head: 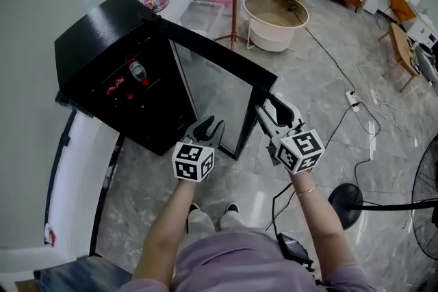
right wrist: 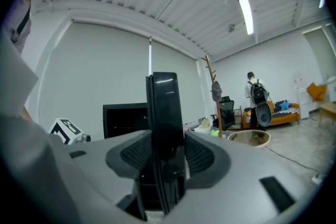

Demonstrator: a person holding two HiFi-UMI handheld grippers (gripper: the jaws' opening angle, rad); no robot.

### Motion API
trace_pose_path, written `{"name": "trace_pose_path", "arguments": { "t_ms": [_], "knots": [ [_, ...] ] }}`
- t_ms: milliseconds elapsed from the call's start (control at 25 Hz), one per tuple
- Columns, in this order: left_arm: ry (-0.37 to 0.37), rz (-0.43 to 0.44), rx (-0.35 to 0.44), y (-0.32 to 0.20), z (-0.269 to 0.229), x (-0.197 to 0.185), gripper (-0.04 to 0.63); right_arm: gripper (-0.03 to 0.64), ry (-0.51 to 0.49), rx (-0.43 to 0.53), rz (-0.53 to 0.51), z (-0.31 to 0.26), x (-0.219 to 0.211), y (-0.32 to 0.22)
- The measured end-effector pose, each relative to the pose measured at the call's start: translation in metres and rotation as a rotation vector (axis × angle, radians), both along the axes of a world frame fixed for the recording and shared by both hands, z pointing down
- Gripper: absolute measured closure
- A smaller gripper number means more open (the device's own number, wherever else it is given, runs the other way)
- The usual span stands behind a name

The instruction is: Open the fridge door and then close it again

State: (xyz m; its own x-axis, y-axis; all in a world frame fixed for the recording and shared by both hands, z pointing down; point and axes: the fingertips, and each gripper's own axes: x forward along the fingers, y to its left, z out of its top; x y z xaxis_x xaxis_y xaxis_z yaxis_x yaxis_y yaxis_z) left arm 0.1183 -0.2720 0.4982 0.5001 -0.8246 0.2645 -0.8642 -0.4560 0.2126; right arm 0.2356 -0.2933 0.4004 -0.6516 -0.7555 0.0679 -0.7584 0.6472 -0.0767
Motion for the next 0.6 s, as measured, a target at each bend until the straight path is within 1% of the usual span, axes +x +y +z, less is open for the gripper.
{"name": "trace_pose_path", "arguments": {
  "t_ms": [200, 400, 600],
  "knots": [
    [-0.004, -0.032, 0.003, -0.015, -0.004, -0.009, 0.483, 0.425, -0.013, -0.002, 0.038, 0.001, 0.019, -0.023],
    [-0.044, -0.035, 0.011, -0.02, -0.004, -0.012, 0.485, 0.439, 0.01, -0.001, 0.059, 0.003, 0.032, -0.044],
    [-0.037, -0.062, 0.004, -0.026, -0.001, -0.023, 0.485, 0.448, 0.021, -0.011, 0.083, 0.007, 0.036, -0.064]
  ]
}}
